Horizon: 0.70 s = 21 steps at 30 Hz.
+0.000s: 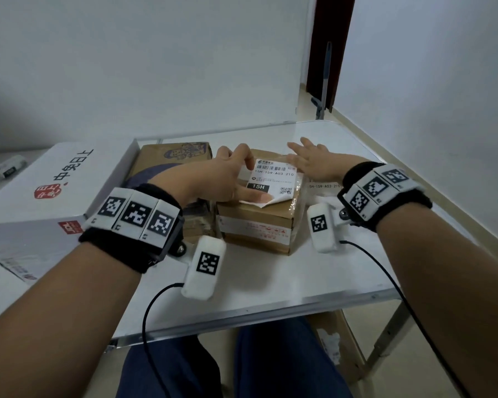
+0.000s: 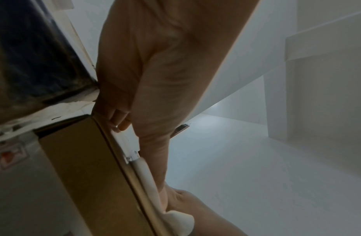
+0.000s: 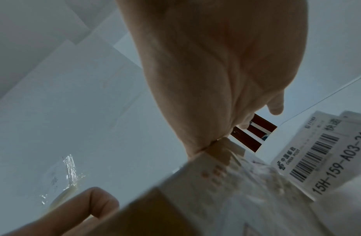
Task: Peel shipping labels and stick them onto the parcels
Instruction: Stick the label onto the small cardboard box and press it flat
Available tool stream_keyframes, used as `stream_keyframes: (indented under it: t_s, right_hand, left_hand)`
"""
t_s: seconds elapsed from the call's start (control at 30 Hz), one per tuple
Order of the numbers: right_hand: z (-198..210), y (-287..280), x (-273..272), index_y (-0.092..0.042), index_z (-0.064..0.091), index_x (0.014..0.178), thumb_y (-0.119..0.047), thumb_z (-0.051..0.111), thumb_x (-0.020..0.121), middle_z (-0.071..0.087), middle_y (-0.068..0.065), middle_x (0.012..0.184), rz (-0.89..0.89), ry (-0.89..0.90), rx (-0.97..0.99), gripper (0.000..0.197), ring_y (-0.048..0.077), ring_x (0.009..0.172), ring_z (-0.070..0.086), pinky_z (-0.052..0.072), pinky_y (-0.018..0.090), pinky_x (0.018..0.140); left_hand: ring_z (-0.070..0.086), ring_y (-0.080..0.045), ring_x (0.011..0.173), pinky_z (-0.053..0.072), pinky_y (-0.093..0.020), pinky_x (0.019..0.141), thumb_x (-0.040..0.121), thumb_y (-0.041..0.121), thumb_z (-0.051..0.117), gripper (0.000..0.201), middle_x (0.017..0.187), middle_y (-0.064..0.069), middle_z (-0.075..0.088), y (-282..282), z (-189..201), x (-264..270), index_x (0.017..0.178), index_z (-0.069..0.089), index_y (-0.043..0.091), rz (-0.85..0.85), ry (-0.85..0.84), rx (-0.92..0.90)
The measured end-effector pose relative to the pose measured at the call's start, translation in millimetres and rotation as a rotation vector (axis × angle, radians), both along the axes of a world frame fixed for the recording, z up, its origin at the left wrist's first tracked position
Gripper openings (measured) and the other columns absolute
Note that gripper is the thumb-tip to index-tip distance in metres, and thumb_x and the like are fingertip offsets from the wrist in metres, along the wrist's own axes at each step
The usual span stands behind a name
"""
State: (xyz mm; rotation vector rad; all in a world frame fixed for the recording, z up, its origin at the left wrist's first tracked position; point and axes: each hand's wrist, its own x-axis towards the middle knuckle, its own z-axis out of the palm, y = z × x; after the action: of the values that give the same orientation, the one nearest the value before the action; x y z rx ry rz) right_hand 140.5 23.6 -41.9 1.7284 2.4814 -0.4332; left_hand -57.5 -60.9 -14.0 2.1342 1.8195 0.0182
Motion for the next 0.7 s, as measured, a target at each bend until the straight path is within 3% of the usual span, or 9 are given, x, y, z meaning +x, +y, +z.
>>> stream_keyframes:
  t_s: [0.07,0.17,0.23,0.3,0.37,0.43,0.5,0.6,0.7]
  right_hand:
    - [2.8,-4.1,0.1,-0.015,0.014,0.153,-0.011,0.015,0.104,-0.009,0.007,0.162,0.016,0.005,0.01,0.049,0.031,0.148,-0.014,-0.003,0.048,0.121]
    - [0.6,-3.5,2.2,-0.014,0.015,0.153,-0.02,0.015,0.107,-0.003,0.004,0.162,0.019,0.036,-0.005,0.047,0.029,0.149,-0.007,0.0,0.044,0.12]
    - [-1.1,-4.2,6.1,-0.011,0.015,0.153,-0.028,0.02,0.106,0.006,0.01,0.162,-0.042,0.183,-0.033,0.05,0.029,0.149,0.005,0.007,0.043,0.121]
    - [-1.9,-6.9,10.3,-0.005,0.022,0.15,-0.028,0.021,0.106,0.02,0.014,0.159,-0.167,0.357,-0.066,0.05,0.028,0.147,0.019,0.015,0.036,0.118]
    - [0.0,-7.2,14.2,-0.005,0.028,0.148,-0.028,0.022,0.106,0.029,0.017,0.155,-0.239,0.424,-0.045,0.048,0.03,0.143,0.027,0.021,0.038,0.116]
    - [2.8,-3.0,13.4,-0.009,0.028,0.147,-0.03,0.024,0.104,0.027,0.017,0.154,-0.177,0.355,0.022,0.048,0.032,0.142,0.025,0.025,0.045,0.116]
    - [8.7,-4.5,4.1,-0.012,0.021,0.151,-0.044,0.027,0.101,0.015,0.011,0.16,-0.137,0.349,0.067,0.06,0.027,0.147,0.013,0.019,0.05,0.118]
    - [10.6,-13.6,-13.8,-0.012,0.003,0.154,-0.064,0.027,0.093,-0.003,0.004,0.163,-0.059,0.222,0.116,0.084,0.02,0.15,-0.003,0.004,0.051,0.12]
    - [4.3,-20.6,-24.4,-0.013,-0.002,0.154,-0.073,0.029,0.087,-0.007,0.003,0.163,-0.007,0.064,0.083,0.095,0.018,0.15,-0.005,0.001,0.049,0.12]
  left_hand:
    - [0.05,-0.025,0.105,0.045,-0.04,0.088,0.072,0.067,0.063,0.065,0.131,0.0,0.036,-0.7,0.7,0.4,0.119,0.033,0.034,-0.002,0.0,-0.012]
    - [0.049,-0.024,0.105,0.044,-0.039,0.087,0.073,0.067,0.062,0.065,0.133,0.001,0.037,-1.9,1.2,0.0,0.121,0.032,0.037,-0.009,-0.001,-0.007]
    - [0.048,-0.024,0.111,0.043,-0.039,0.089,0.072,0.067,0.064,0.071,0.136,0.002,0.036,-2.7,0.3,-0.7,0.127,0.027,0.041,-0.02,-0.034,0.01]
    - [0.045,-0.026,0.121,0.041,-0.042,0.098,0.071,0.065,0.066,0.087,0.141,0.003,0.032,-4.1,-1.0,-2.1,0.139,0.015,0.046,-0.059,-0.094,0.016]
    - [0.039,-0.025,0.131,0.036,-0.047,0.107,0.068,0.067,0.068,0.104,0.15,0.005,0.024,-5.0,-0.2,-4.0,0.144,-0.002,0.051,-0.101,-0.141,-0.006]
    - [0.029,-0.023,0.14,0.03,-0.048,0.113,0.064,0.069,0.07,0.116,0.157,0.012,0.012,-4.2,1.6,-5.3,0.145,-0.011,0.051,-0.102,-0.168,-0.05]
    - [0.022,-0.02,0.144,0.023,-0.043,0.116,0.064,0.07,0.069,0.121,0.16,0.01,0.007,-2.3,4.1,-5.3,0.148,-0.014,0.042,-0.076,-0.129,-0.101]
    - [0.035,-0.018,0.136,0.029,-0.029,0.105,0.073,0.066,0.064,0.107,0.155,0.004,0.03,-2.5,10.7,-0.8,0.153,0.005,0.027,-0.052,-0.005,-0.143]
    - [0.047,-0.014,0.113,0.033,-0.026,0.09,0.076,0.064,0.063,0.086,0.138,0.006,0.049,-4.3,14.0,2.3,0.144,0.029,0.024,-0.079,0.016,-0.138]
